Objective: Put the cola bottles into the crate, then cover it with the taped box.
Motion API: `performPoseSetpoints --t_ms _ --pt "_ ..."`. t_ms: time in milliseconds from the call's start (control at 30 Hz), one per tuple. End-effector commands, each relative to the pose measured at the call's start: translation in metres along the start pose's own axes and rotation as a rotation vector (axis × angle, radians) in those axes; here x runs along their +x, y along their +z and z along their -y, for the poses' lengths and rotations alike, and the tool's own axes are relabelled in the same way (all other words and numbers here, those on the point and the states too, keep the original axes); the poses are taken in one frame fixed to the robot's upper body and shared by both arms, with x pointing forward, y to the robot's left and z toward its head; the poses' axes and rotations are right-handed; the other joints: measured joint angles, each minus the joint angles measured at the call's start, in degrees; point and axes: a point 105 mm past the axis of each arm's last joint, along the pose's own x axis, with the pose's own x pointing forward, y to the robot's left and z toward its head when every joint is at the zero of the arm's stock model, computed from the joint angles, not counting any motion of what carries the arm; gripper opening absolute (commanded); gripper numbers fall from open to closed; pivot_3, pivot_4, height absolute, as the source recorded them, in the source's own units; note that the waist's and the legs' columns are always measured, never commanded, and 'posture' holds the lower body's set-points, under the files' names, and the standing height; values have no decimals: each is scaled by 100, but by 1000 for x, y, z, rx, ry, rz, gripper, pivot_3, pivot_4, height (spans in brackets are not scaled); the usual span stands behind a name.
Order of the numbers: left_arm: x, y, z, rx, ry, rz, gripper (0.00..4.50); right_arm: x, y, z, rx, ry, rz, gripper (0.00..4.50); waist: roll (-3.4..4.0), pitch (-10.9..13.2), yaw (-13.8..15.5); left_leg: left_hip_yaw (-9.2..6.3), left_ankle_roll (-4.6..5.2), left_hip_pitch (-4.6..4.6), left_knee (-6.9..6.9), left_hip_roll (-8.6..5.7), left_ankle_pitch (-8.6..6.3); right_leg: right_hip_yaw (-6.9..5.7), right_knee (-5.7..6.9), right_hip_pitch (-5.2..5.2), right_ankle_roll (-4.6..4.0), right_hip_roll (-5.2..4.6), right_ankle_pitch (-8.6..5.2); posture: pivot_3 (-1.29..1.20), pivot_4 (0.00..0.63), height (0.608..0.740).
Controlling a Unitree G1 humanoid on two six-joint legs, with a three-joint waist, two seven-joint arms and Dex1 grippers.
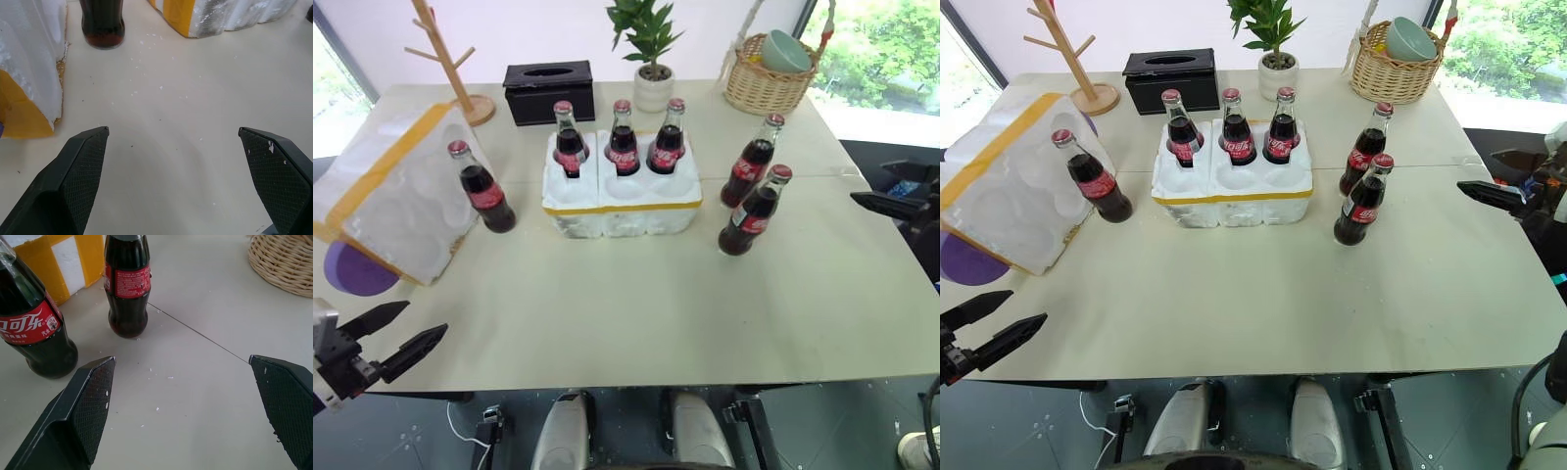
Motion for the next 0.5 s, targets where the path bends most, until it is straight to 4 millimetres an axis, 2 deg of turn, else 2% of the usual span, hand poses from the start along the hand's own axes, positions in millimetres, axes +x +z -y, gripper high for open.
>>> performPoseSetpoints --t_ms 33,500 --pt "-1 5 3 24 -8 0 4441 -6 13 7 -29 -33 33 4500 0 0 0 0 0 0 0 0 0 0 0 0 0 0 0 0 150 736" --pt "10 8 2 17 -24 -3 4441 -8 12 6 26 -20 57 4500 1 -1 7 0 0 0 0 0 0 0 1 0 4 0 2 0 150 736"
